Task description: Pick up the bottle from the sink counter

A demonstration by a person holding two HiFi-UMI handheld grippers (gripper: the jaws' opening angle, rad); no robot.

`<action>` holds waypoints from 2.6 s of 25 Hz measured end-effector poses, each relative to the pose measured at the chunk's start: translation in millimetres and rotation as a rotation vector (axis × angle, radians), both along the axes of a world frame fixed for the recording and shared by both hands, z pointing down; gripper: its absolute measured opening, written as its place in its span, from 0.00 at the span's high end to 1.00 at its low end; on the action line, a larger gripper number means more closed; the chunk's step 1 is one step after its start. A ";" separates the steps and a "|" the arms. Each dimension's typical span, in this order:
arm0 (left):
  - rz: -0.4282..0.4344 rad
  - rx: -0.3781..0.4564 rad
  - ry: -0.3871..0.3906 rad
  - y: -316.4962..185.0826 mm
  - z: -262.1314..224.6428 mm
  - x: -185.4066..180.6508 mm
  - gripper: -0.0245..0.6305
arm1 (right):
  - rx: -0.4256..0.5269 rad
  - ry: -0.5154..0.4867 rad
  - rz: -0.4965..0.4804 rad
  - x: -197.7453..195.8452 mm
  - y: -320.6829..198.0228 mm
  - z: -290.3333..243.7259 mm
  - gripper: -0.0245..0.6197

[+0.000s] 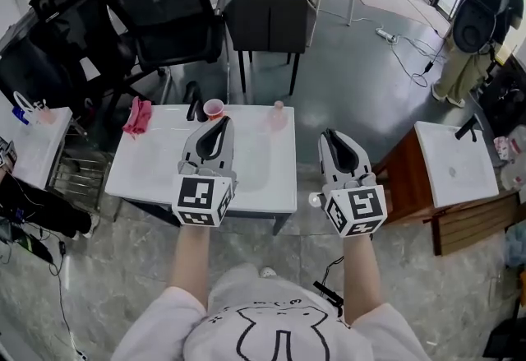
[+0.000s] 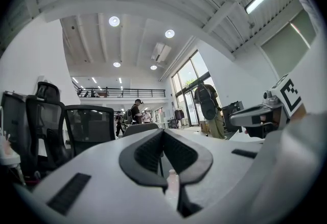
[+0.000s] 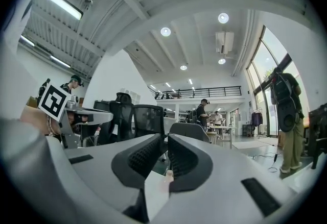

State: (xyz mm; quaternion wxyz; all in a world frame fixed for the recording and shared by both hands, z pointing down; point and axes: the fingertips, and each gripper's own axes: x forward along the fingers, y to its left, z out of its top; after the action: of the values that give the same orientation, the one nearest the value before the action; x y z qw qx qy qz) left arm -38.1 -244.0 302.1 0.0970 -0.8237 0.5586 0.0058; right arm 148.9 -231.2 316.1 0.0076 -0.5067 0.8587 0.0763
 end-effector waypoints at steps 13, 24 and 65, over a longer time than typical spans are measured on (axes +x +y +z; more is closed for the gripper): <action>-0.006 -0.052 0.025 -49.2 24.3 -8.2 0.95 | -0.052 -0.009 -0.041 -13.7 -51.1 21.6 0.49; 0.037 -0.112 0.012 -116.9 51.9 -18.0 0.95 | -0.160 0.028 -0.038 -45.5 -128.4 79.0 0.54; 0.173 -0.292 0.013 -260.2 155.7 -27.8 0.95 | -0.429 0.112 0.002 -96.0 -304.1 259.5 0.66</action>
State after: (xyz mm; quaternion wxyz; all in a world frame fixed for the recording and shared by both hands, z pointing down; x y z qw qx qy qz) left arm -66.0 -504.2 457.8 -0.0279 -0.8740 0.4811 -0.0619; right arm 52.9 -535.3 575.6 -0.1482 -0.4924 0.8539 -0.0800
